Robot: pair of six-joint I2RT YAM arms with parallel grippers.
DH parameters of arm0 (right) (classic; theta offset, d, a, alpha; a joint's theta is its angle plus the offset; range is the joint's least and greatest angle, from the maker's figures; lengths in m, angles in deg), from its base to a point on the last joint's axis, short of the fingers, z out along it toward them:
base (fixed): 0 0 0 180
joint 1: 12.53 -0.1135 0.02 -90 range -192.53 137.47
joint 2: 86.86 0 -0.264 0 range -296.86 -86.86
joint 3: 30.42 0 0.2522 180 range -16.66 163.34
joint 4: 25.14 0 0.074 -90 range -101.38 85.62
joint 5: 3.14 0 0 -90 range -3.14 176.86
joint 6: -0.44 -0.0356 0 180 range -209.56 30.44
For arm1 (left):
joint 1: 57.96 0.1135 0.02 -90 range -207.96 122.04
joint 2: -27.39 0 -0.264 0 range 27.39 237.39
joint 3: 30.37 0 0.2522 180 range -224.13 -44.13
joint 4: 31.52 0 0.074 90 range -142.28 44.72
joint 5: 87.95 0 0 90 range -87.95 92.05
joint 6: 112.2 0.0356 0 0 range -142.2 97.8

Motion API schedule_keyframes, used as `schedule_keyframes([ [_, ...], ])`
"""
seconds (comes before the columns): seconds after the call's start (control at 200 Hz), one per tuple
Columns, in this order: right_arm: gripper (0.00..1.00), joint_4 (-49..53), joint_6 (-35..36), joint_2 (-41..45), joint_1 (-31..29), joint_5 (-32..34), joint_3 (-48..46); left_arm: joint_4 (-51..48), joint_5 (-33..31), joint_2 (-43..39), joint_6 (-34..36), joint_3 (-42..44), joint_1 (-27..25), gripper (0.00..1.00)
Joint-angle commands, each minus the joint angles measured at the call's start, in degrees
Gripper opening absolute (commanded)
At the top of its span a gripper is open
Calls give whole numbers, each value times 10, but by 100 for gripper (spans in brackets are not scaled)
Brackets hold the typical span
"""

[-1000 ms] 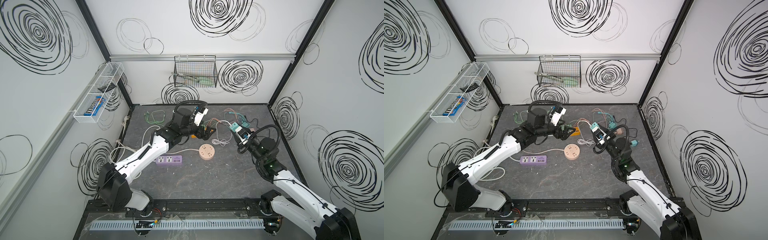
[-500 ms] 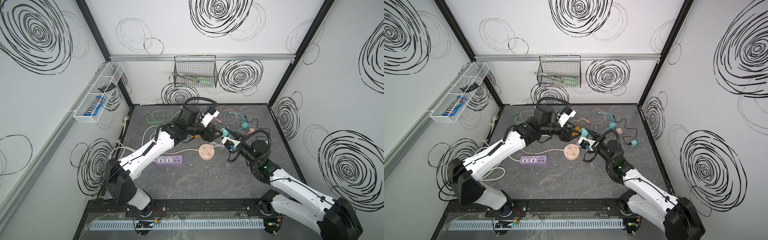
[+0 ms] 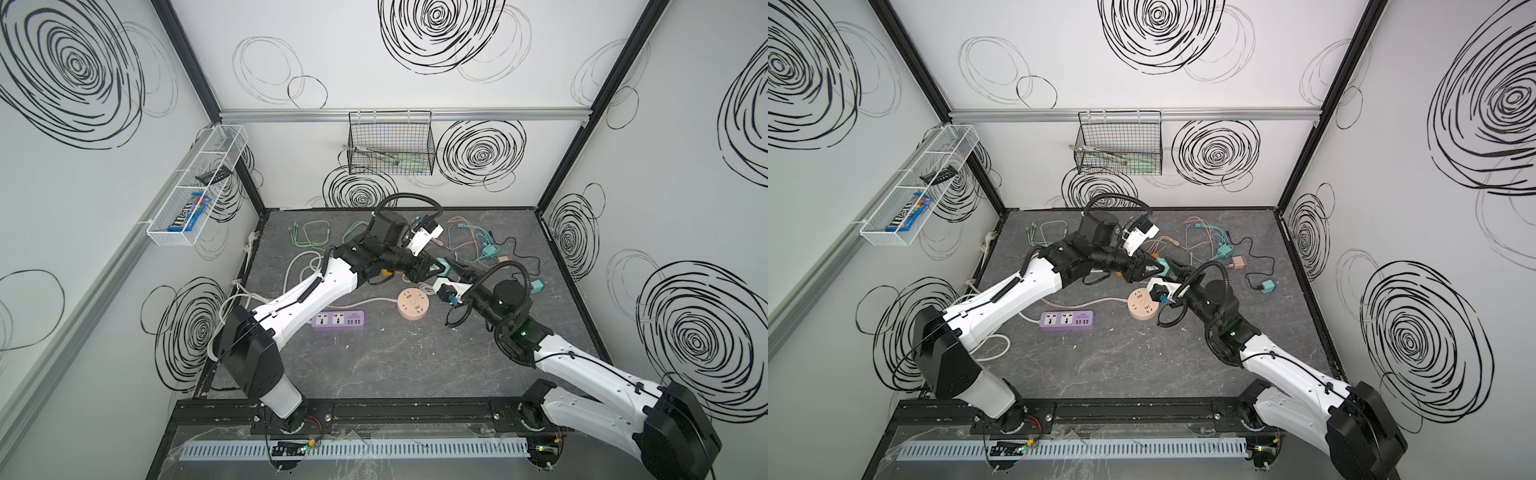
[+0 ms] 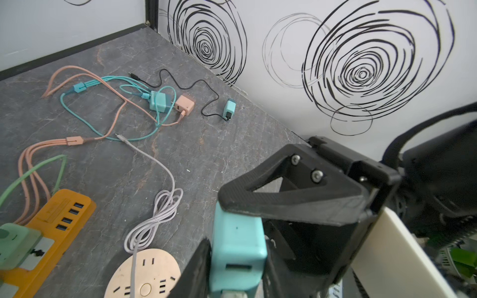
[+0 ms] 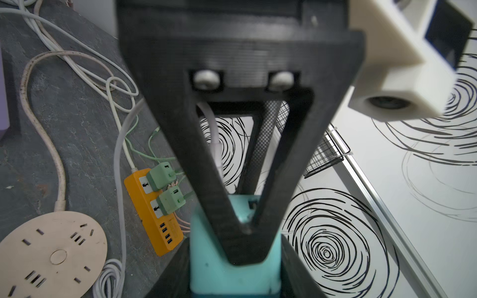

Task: Insert the plug
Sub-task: 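Lift the teal charger and bring it to the left gripper, which grasps it, then open the right gripper and draw it back while the left holds the teal charger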

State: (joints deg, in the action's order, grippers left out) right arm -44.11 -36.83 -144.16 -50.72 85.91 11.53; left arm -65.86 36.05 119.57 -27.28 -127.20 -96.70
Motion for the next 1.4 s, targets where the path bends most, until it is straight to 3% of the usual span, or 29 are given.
schedule_keyframes([
  [0.0, 41, -29, -13, 1, -6, -1, 29, -3, 43, 11, -9, -20, -5, 14],
  [0.07, 47, -16, -25, 3, -6, -3, 30, -1, 33, 10, -13, -18, 0, 0],
  [0.15, 67, -8, -70, 6, -4, 9, 28, 9, 15, 5, -21, -11, 6, 0],
  [0.25, 89, 16, -203, 8, 15, 48, 39, 35, -11, -8, -35, 10, 15, 0],
  [0.305, 100, 50, -313, 8, 43, 57, 57, 50, -17, -16, -45, 22, 21, 0],
  [0.395, 97, 108, -461, 7, 100, 18, 80, 74, -22, -24, -59, 39, 31, 0],
  [0.48, 97, 122, -546, 5, 148, -27, 80, 81, -26, -28, -64, 47, 37, 0],
  [0.58, 97, 119, -634, -12, 187, -3, 66, 90, -26, -34, -66, 56, 42, 0],
  [0.73, 97, 226, -777, -76, 232, 9, 104, 103, -32, -43, -68, 69, 44, 0],
  [0.951, 100, 268, -861, -159, 233, 6, 120, 112, -26, -45, -72, 78, 47, 0],
  [1.136, 96, 258, -916, -212, 233, -11, 126, 112, -25, -48, -71, 82, 50, 0],
  [1.396, 87, 291, -930, -310, 228, -12, 178, 116, -20, -55, -75, 93, 56, 0],
])
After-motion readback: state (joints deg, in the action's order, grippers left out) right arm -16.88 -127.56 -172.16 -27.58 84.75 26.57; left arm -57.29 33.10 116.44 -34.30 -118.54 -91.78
